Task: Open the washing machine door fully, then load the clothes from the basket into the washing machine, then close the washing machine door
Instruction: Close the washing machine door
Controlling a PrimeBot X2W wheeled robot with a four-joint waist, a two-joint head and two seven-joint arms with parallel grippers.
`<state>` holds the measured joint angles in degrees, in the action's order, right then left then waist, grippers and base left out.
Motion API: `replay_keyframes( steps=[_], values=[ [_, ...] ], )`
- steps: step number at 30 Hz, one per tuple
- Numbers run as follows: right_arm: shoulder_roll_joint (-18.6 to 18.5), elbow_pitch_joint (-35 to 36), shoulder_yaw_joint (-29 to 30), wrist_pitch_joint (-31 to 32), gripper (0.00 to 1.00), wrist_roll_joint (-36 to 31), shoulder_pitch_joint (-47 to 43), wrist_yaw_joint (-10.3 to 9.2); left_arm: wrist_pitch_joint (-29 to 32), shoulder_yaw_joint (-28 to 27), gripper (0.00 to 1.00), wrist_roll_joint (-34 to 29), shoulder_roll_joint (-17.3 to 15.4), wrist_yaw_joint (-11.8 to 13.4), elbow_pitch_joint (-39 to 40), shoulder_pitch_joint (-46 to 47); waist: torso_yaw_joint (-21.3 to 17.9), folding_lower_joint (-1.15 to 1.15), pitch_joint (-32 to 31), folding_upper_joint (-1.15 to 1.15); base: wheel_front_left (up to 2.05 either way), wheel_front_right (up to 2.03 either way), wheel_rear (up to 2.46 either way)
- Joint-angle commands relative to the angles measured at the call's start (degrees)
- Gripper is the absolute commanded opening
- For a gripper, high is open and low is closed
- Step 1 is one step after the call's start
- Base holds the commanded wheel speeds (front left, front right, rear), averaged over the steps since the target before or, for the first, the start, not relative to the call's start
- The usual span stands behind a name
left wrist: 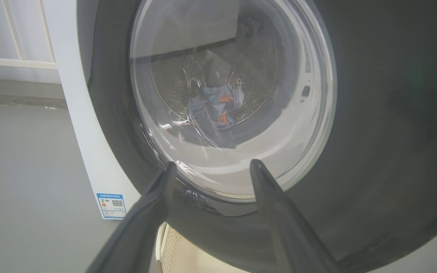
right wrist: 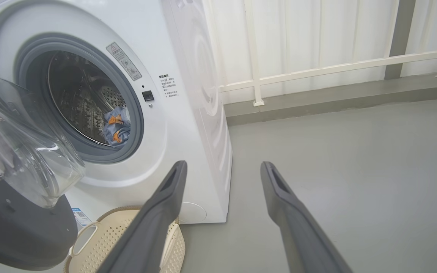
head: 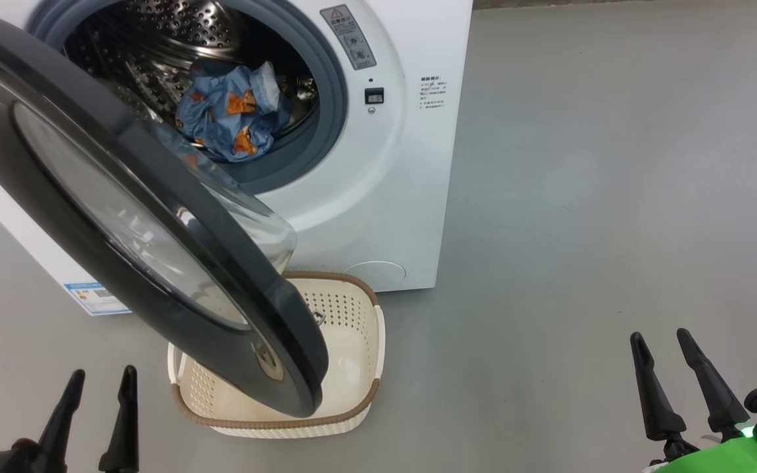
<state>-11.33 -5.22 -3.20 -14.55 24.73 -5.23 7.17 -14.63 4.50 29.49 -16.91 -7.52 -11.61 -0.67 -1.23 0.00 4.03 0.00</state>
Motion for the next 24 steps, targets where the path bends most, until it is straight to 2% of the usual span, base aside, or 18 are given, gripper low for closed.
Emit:
replay_keyframes(
  steps=[1, 17, 18, 19, 20, 21, 22, 24],
  values=[
    [-1.0, 1.2, -0.6, -0.4, 1.00, 0.1, 0.7, 0.32, -0.4, -2.0, 1.00, -0.5, -1.0, 0.0, 0.8, 0.6, 0.0, 0.00, 0.0, 0.00, 0.00, 0.00, 0.00],
    [-1.2, 1.2, -0.7, -0.4, 1.00, 0.0, 1.0, 0.32, -0.4, -1.5, 1.00, -0.1, -1.0, 0.0, 1.2, 0.9, 0.4, 0.00, 0.0, 0.00, 0.00, 0.00, 0.00],
    [-1.2, 1.2, -0.8, -0.4, 0.95, 0.0, 1.1, 0.32, -0.4, -1.5, 1.00, -0.1, -0.9, 0.0, 1.3, 0.9, 0.6, 0.00, 0.0, 0.00, 0.00, 0.00, 0.00],
    [-1.2, 1.2, -0.8, -0.4, 0.95, 0.0, 1.1, 0.32, -0.4, -1.5, 1.00, -0.1, -0.9, 0.0, 1.3, 0.9, 0.6, 0.00, 0.0, 0.00, 0.00, 0.00, 0.00],
    [-1.2, 1.2, -1.2, -0.4, 0.47, 0.0, 1.5, 0.32, -0.4, -1.6, 1.00, -0.1, -0.5, 0.0, 1.5, 0.8, 0.9, 0.00, 0.0, 0.00, 0.00, 0.00, 0.00],
    [-1.2, 1.2, -1.2, -0.4, 0.47, 0.0, 1.5, 0.32, -0.4, -1.6, 1.00, -0.1, -0.5, 0.0, 1.5, 0.8, 0.9, 0.00, 0.0, 0.00, 0.00, 0.00, 0.00],
    [-1.2, 1.2, -1.4, -0.4, 0.38, 0.1, 1.7, 0.32, -0.4, -1.5, 1.00, -0.1, -0.3, 0.0, 1.7, 0.7, 1.2, 0.00, 0.0, 0.00, 0.00, 0.00, 0.00],
    [-1.2, 1.2, -2.1, -0.4, 0.00, 0.3, 2.2, 0.32, -0.4, -1.5, 1.00, -0.3, 0.1, 0.0, 1.8, 0.7, 1.9, 0.00, 0.1, 0.00, 0.00, 0.00, 0.00]
  ],
)
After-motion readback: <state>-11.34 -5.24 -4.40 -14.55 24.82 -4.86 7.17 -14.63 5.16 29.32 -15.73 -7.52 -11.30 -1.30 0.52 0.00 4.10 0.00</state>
